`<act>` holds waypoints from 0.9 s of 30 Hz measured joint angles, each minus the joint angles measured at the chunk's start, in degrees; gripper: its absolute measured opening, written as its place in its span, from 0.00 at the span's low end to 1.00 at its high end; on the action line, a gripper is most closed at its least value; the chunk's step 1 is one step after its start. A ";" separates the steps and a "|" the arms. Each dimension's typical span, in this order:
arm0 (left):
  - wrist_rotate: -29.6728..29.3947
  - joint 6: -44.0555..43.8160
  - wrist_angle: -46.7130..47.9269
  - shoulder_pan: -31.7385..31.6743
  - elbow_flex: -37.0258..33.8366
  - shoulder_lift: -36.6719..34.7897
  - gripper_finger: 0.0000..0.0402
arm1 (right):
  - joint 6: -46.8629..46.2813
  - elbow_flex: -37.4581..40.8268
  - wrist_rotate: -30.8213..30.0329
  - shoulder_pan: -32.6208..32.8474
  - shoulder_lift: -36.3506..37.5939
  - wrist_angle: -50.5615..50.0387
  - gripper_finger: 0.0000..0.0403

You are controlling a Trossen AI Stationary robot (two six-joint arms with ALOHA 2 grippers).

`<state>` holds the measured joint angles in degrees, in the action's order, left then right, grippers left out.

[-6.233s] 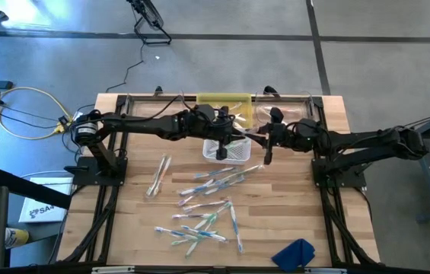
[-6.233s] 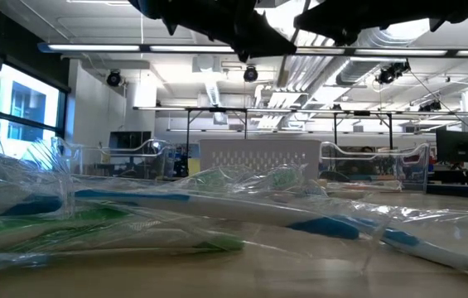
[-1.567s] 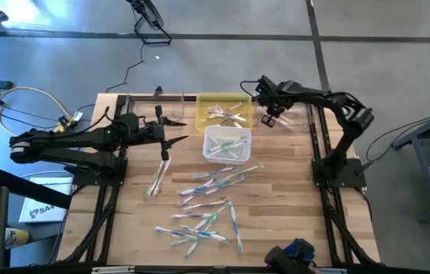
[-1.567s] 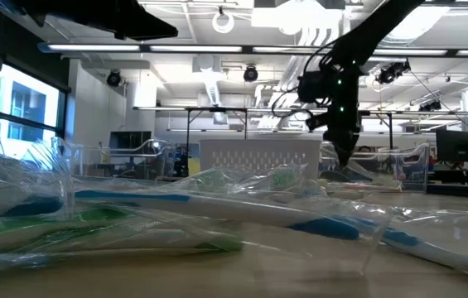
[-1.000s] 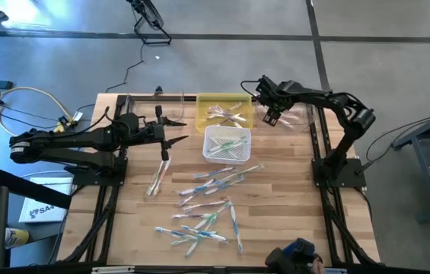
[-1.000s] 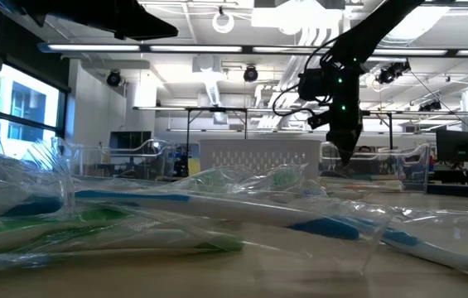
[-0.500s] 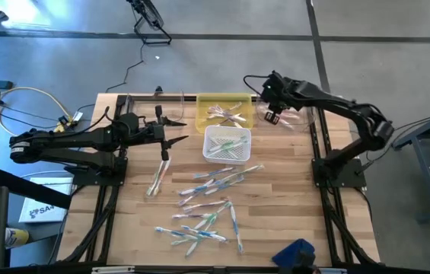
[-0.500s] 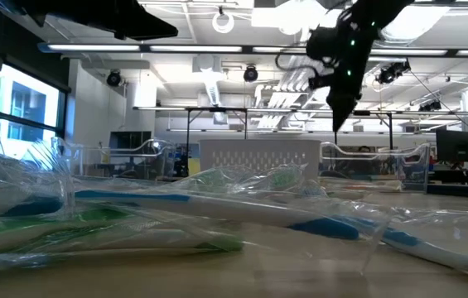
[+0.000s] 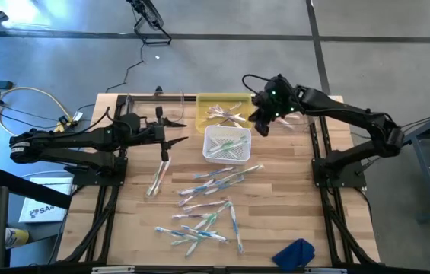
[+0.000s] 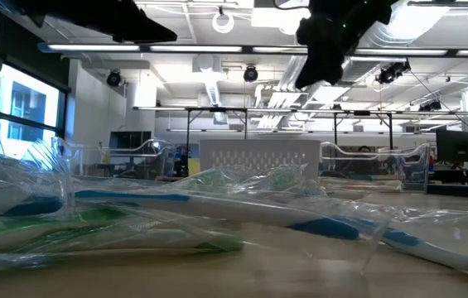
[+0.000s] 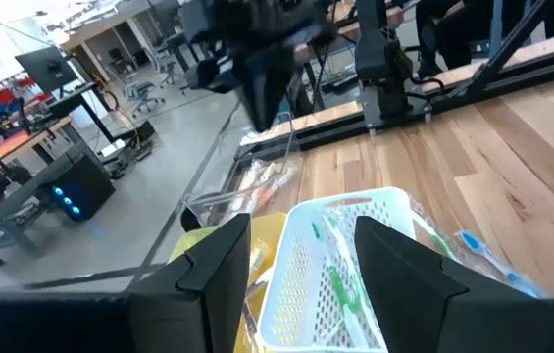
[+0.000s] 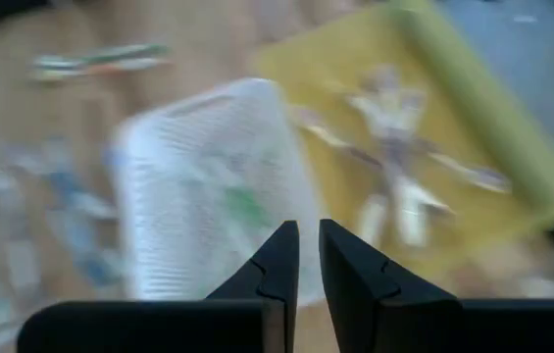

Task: Pick & Place Toothbrushes
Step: Put the green toothbrush into the white bin

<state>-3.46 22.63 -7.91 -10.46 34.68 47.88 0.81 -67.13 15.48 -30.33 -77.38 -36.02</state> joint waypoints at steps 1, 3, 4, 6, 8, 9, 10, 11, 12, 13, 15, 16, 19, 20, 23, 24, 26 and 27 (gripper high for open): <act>0.00 0.00 0.40 0.01 0.00 0.00 0.45 | -0.41 0.01 1.29 0.93 -0.14 0.31 0.09; 0.00 0.00 1.31 0.01 0.02 0.00 0.45 | -1.73 0.70 3.00 3.04 -0.41 2.64 0.09; 0.00 0.00 1.65 0.00 0.02 0.00 0.45 | -2.40 1.33 3.53 3.98 -0.50 4.27 0.09; 0.00 0.00 1.82 0.01 0.02 0.00 0.45 | -3.77 2.98 4.34 6.03 -0.57 9.01 0.09; 0.00 0.00 2.13 -0.01 0.02 0.00 0.45 | -4.24 4.53 4.39 8.11 -0.54 13.75 0.09; 0.00 0.00 2.13 0.01 0.02 0.00 0.45 | -4.20 5.47 4.31 9.17 -0.50 15.81 0.08; 0.00 0.00 2.11 0.00 0.02 0.00 0.45 | -4.23 6.48 4.17 10.15 -0.50 17.77 0.07; 0.00 0.00 2.11 0.01 0.02 0.00 0.45 | -4.25 7.51 4.05 11.09 -0.50 19.78 0.06; 0.00 0.00 2.11 0.00 0.02 0.00 0.45 | -4.71 8.52 4.11 11.98 -0.52 21.78 0.05; 0.00 0.00 2.13 0.00 0.02 0.00 0.45 | -5.42 9.58 4.32 12.86 -0.55 23.87 0.03; 0.00 0.04 2.10 0.01 0.02 0.00 0.45 | -6.79 11.96 4.15 14.72 -0.53 28.57 0.01; 0.00 0.17 2.10 -0.02 0.02 0.00 0.45 | -7.42 13.15 3.62 15.67 -0.52 31.06 0.01; 0.00 1.36 2.10 0.00 0.02 0.00 0.45 | -8.82 17.08 -1.16 18.86 -0.52 38.12 0.01; 0.00 1.54 2.09 0.00 0.02 0.00 0.45 | -9.09 18.20 -3.35 19.87 -0.53 40.18 0.01; 0.00 1.53 2.33 -0.02 0.02 0.00 0.45 | -10.19 21.31 -8.49 22.61 -0.25 46.13 0.01; 0.00 1.53 2.59 0.00 0.02 0.00 0.45 | -10.23 22.12 -9.92 23.59 -0.20 47.76 0.01; 0.00 1.53 3.37 -0.01 0.02 0.00 0.45 | -10.25 23.73 -13.02 25.51 -0.17 51.29 0.01; 0.00 1.53 3.86 -0.01 0.02 0.00 0.45 | -10.27 24.42 -14.60 26.49 -0.17 52.56 0.01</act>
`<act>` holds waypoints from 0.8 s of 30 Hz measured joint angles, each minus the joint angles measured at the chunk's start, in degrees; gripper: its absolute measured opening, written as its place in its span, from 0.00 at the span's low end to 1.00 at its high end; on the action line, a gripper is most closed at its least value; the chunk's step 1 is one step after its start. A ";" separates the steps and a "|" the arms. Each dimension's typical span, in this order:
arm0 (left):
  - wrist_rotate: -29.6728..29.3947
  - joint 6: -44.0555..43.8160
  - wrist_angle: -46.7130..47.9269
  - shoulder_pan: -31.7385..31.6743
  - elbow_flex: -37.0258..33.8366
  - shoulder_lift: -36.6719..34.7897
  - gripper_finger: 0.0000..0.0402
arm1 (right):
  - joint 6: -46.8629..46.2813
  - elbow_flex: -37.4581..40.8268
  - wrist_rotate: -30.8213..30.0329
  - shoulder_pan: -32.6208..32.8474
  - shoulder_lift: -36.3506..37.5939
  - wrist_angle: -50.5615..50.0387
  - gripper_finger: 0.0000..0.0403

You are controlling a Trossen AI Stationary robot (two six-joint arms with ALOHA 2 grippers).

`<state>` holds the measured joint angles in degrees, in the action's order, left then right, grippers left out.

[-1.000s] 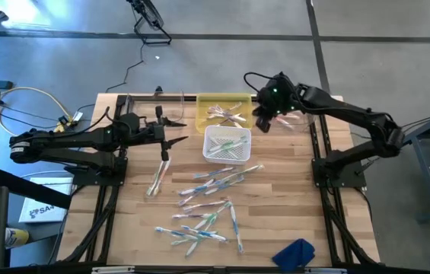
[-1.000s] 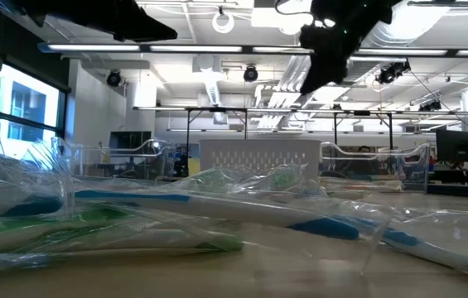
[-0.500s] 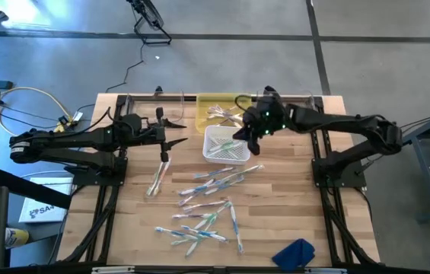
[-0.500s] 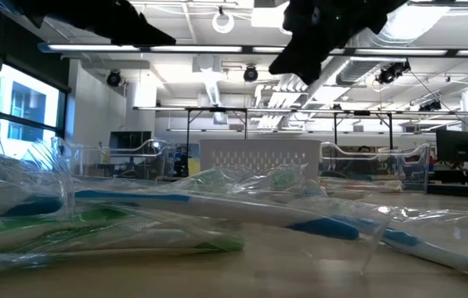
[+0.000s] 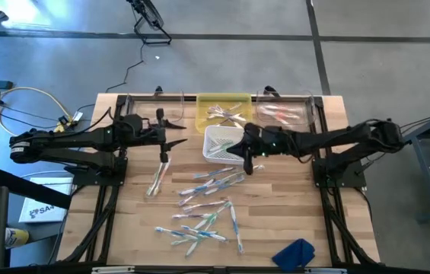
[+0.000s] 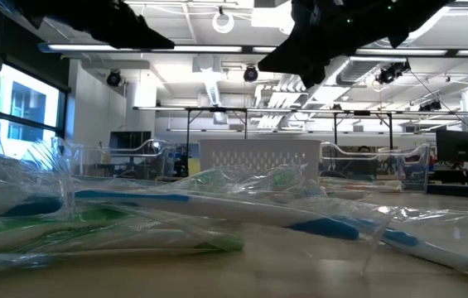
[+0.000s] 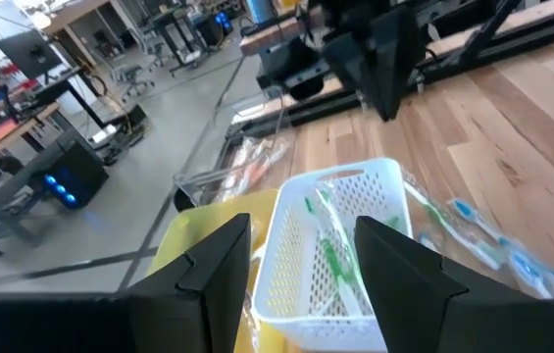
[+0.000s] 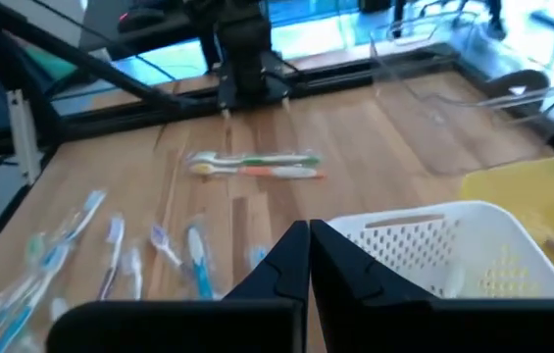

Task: Pick & Place Toothbrushes
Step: Put the green toothbrush into the white bin

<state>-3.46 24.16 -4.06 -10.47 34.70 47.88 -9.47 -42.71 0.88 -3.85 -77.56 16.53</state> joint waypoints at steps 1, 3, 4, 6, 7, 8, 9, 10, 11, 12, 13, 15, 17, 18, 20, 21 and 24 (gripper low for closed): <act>0.00 -0.05 0.51 -0.01 0.00 0.00 0.45 | 0.01 0.55 -1.64 0.93 0.00 1.19 0.01; 0.00 -0.48 1.71 0.01 0.00 0.00 0.45 | 0.08 1.60 -4.57 2.54 0.00 3.92 0.01; 0.00 -0.80 1.84 -0.01 0.00 0.00 0.45 | 0.08 2.22 -5.66 3.24 0.00 5.07 0.01; 0.60 -2.58 2.41 0.01 0.00 -0.04 0.45 | 0.03 3.67 -6.86 4.45 0.00 7.92 0.01; 1.62 -4.11 2.99 -0.01 0.00 -0.04 0.45 | 0.02 4.36 -6.92 5.00 0.00 9.34 0.01; 2.79 -6.14 3.76 -0.01 0.00 -0.03 0.45 | -0.34 4.99 -6.98 5.53 0.00 10.61 0.01; 3.97 -8.28 4.55 -0.01 0.00 -0.02 0.45 | -1.02 5.57 -7.08 6.04 0.00 12.03 0.01; 5.06 -10.24 5.13 -0.01 0.00 -0.02 0.45 | -1.71 6.13 -7.28 6.55 0.00 13.23 0.01; 5.94 -11.58 5.38 -0.01 0.00 -0.02 0.45 | -2.50 6.82 -7.70 7.09 0.00 14.41 0.01; 6.34 -12.25 5.67 -0.01 0.00 -0.02 0.45 | -3.02 7.65 -8.43 7.70 0.02 15.59 0.01; 6.57 -12.46 5.94 0.01 0.00 -0.02 0.45 | -3.34 8.40 -9.29 8.30 0.02 16.36 0.01; 6.57 -12.46 5.97 -0.01 0.00 -0.02 0.45 | -4.09 9.66 -11.45 9.53 0.02 17.99 0.01; 6.51 -12.46 5.95 -0.01 0.00 -0.02 0.45 | -4.45 10.71 -13.89 10.73 0.02 19.60 0.01; 6.49 -12.46 5.95 -0.01 0.00 -0.02 0.45 | -4.46 11.30 -15.28 11.37 0.02 20.63 0.01; 6.47 -12.46 5.95 -0.01 0.00 -0.02 0.45 | -4.42 12.62 -18.69 12.69 0.02 21.97 0.01; 6.41 -12.46 5.95 -0.01 0.00 -0.02 0.45 | -4.33 13.09 -20.66 13.45 0.02 22.94 0.01; 6.38 -12.48 5.95 -0.01 0.00 -0.02 0.45 | -3.02 13.98 -27.71 15.98 0.02 24.03 0.01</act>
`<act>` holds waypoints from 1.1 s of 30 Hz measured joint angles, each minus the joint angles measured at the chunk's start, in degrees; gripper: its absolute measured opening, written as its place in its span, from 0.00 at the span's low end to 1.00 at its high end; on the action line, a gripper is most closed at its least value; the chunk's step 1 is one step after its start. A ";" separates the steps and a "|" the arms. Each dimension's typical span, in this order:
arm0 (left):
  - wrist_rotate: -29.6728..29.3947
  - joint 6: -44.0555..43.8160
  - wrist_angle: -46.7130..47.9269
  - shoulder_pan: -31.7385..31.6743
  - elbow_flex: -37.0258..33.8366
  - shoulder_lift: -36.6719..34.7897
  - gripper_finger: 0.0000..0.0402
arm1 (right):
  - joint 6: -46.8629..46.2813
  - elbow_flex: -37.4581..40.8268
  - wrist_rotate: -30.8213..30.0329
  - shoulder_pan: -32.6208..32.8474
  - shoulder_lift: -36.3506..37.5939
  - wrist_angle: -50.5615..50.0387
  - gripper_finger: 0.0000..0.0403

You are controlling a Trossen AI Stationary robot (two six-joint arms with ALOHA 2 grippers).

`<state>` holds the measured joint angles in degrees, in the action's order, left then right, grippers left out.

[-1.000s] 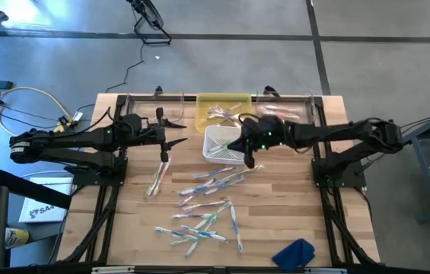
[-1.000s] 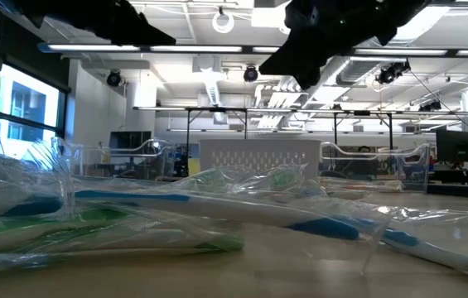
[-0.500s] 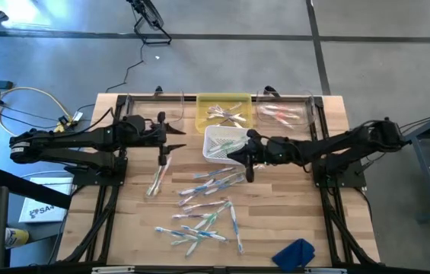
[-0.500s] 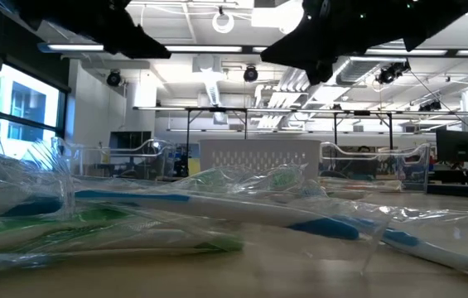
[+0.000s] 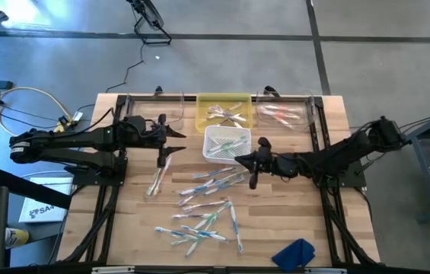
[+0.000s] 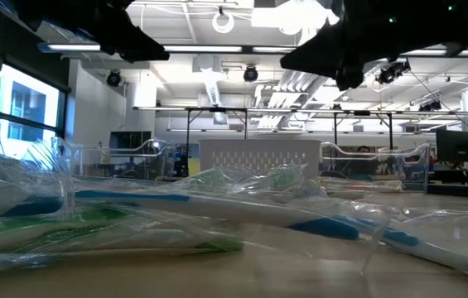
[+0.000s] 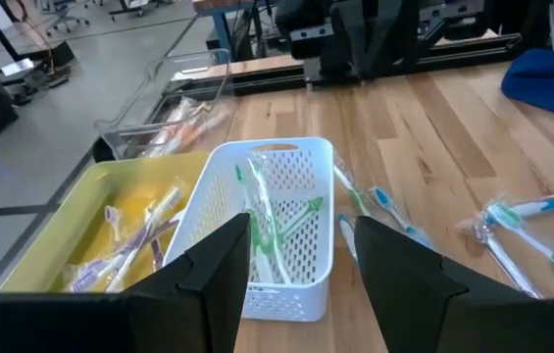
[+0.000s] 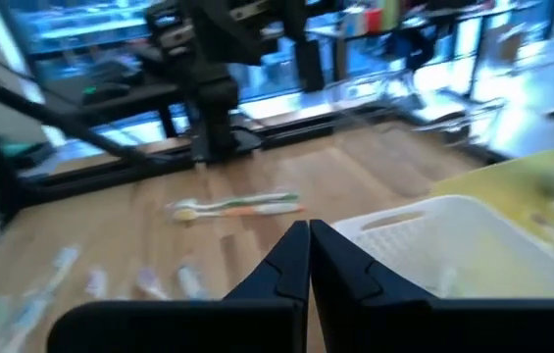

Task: Pick & Place Toothbrushes
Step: Put the green toothbrush into the white bin

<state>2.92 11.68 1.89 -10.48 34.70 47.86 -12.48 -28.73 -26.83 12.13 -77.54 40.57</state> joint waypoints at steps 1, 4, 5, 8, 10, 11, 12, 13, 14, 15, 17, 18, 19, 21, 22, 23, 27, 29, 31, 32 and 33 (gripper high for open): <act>0.00 0.00 -0.02 0.00 0.00 0.00 0.45 | 0.70 0.28 -2.00 0.92 0.00 0.49 0.01; 0.00 0.00 -0.02 0.00 0.00 0.00 0.45 | 2.99 0.80 -4.42 2.85 0.00 2.34 0.01; 0.00 0.00 -0.02 0.00 0.00 0.00 0.45 | 3.72 0.80 -4.39 3.30 0.00 2.63 0.01; -0.02 0.00 -0.02 0.00 0.00 0.00 0.45 | 6.97 0.80 -1.48 3.94 0.00 2.63 0.01; 0.00 -0.02 -0.02 0.00 0.00 0.00 0.45 | 8.92 0.80 4.22 3.19 0.44 2.50 0.01; 0.00 -0.02 -0.04 0.00 0.00 0.00 0.45 | 9.16 0.80 7.85 2.40 0.96 2.39 0.01; 0.00 -0.02 -0.06 0.00 0.00 0.00 0.45 | 9.16 0.80 11.29 1.32 1.58 2.47 0.01; 0.00 -0.02 -0.11 0.00 0.00 0.00 0.45 | 9.15 0.78 14.44 0.05 2.38 2.54 0.01; 0.02 -0.06 -0.10 0.00 0.00 0.00 0.45 | 9.18 0.78 16.64 -1.19 3.50 1.93 0.01; 0.01 -0.15 -0.06 0.00 0.00 0.00 0.45 | 9.27 0.78 17.73 -2.32 4.90 0.77 0.01; 0.06 -0.17 0.01 0.00 0.00 0.00 0.45 | 9.44 0.78 18.05 -4.45 8.24 -2.38 0.00; 0.20 -0.21 0.10 0.00 0.00 0.00 0.45 | 9.54 0.78 17.79 -5.39 10.21 -4.74 0.00; 0.25 -0.22 0.25 0.00 0.00 0.00 0.45 | 9.55 0.78 17.81 -6.18 12.36 -7.34 0.00; 0.28 -0.24 0.69 0.00 0.00 0.00 0.45 | 9.55 0.78 17.76 -7.17 16.49 -12.16 0.00; 0.30 -0.24 1.04 0.00 0.00 0.00 0.45 | 9.54 0.77 17.73 -7.29 18.64 -14.73 0.00; 0.31 -0.24 1.29 0.00 0.00 0.00 0.45 | 9.53 0.76 17.75 -7.27 20.59 -17.22 0.00; 0.31 -0.13 1.30 0.00 0.00 0.00 0.45 | 7.98 0.75 17.71 -7.08 26.48 -22.58 0.00; 0.31 0.20 1.29 0.00 0.00 0.00 0.45 | 7.92 0.74 17.58 -6.83 27.72 -24.05 0.00; 0.23 0.52 1.27 0.00 0.00 0.00 0.45 | 8.33 0.74 17.86 -6.61 28.13 -24.93 0.00; 0.12 0.52 1.25 0.00 0.00 0.00 0.45 | 8.77 0.74 17.86 -6.50 28.15 -25.04 0.00; -0.05 0.52 1.25 0.00 0.00 0.00 0.45 | 9.37 0.74 17.84 -6.46 28.15 -25.23 0.00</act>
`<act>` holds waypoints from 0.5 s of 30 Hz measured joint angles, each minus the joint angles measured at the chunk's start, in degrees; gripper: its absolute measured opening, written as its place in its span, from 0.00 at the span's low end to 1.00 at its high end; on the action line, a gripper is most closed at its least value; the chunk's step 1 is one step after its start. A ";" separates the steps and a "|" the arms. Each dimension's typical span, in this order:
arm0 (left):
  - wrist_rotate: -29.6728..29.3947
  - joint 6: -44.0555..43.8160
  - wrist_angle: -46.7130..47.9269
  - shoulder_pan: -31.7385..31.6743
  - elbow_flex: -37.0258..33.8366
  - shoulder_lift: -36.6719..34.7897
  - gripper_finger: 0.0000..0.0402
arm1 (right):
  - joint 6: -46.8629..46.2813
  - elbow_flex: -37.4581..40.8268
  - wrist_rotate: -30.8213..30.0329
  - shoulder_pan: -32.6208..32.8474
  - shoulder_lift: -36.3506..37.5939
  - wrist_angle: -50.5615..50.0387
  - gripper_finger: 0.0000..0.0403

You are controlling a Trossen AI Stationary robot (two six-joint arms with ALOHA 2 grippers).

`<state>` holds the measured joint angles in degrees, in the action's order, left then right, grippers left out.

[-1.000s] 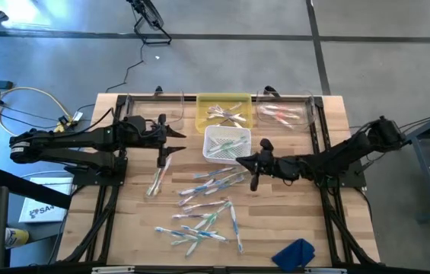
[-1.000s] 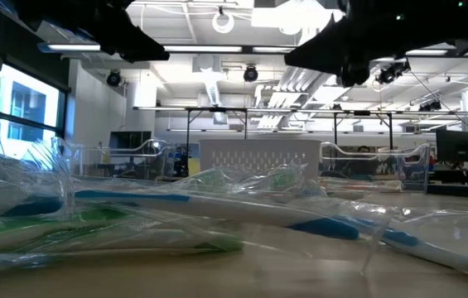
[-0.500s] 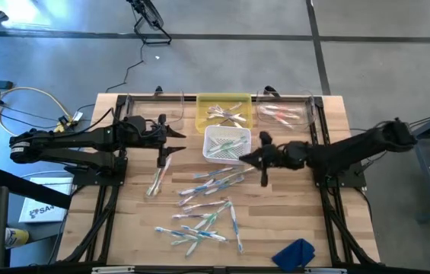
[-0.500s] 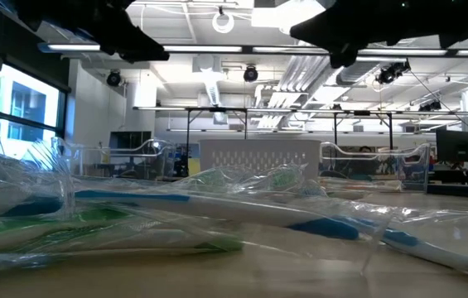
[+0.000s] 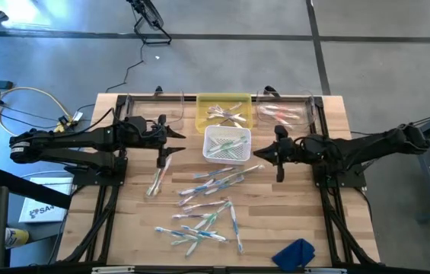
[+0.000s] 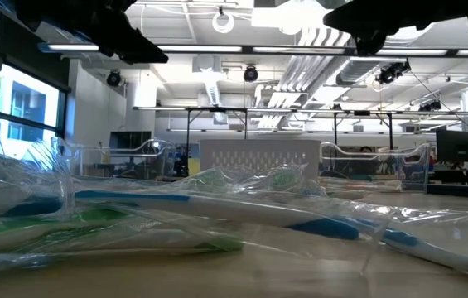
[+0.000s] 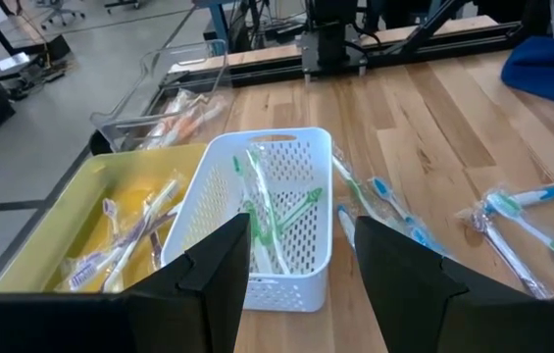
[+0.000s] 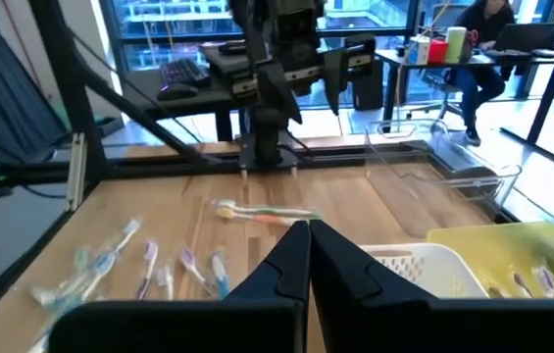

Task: Pick & Place Toothbrushes
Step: Put the green toothbrush into the white bin

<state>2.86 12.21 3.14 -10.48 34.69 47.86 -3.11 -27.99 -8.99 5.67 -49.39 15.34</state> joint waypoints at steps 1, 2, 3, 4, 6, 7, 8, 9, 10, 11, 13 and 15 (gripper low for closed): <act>-0.01 0.01 0.00 0.00 -0.02 0.00 0.45 | 0.45 0.00 0.02 0.02 -0.02 -0.15 0.00; -0.01 0.02 0.00 0.00 -0.01 0.00 0.45 | 0.80 0.00 0.00 0.00 -0.04 -0.18 0.00; -0.03 0.02 0.00 0.00 0.00 0.00 0.45 | 1.00 0.00 -0.02 -0.03 -0.20 -0.15 0.00; -0.01 0.01 0.00 0.00 0.00 0.00 0.45 | 1.15 0.00 -0.02 -0.04 -0.42 -0.03 0.00; 0.00 -0.39 0.00 0.00 -0.02 0.00 0.45 | 1.32 0.00 -0.03 -0.04 -0.55 -0.08 0.00; 0.03 -0.50 0.00 0.00 -0.01 0.00 0.45 | 1.39 0.00 -0.02 -0.04 -0.56 0.08 0.00; 0.21 -0.51 0.00 0.00 -0.02 0.00 0.45 | 1.44 0.00 -0.02 -0.04 -0.52 0.36 0.00; 0.47 -0.52 0.01 0.00 -0.02 0.01 0.45 | 1.44 0.00 -0.02 -0.04 -0.50 0.52 0.00; 0.50 -0.52 0.02 0.00 -0.02 0.02 0.45 | 1.45 0.00 -0.02 -0.04 -0.52 0.38 0.00; 0.57 -0.52 0.02 0.00 -0.02 0.00 0.45 | 1.46 0.00 -0.03 -0.04 -0.54 0.23 0.00; 0.64 -0.52 0.02 0.00 -0.02 0.02 0.45 | 1.46 0.00 -0.02 -0.04 -0.54 0.28 0.00; 0.64 -0.59 0.04 0.00 -0.02 0.02 0.45 | 1.46 0.00 -0.02 -0.04 -0.52 0.29 0.00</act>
<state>3.51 11.62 3.18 -10.48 34.68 47.88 -1.65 -27.99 -9.02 5.63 -49.91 15.63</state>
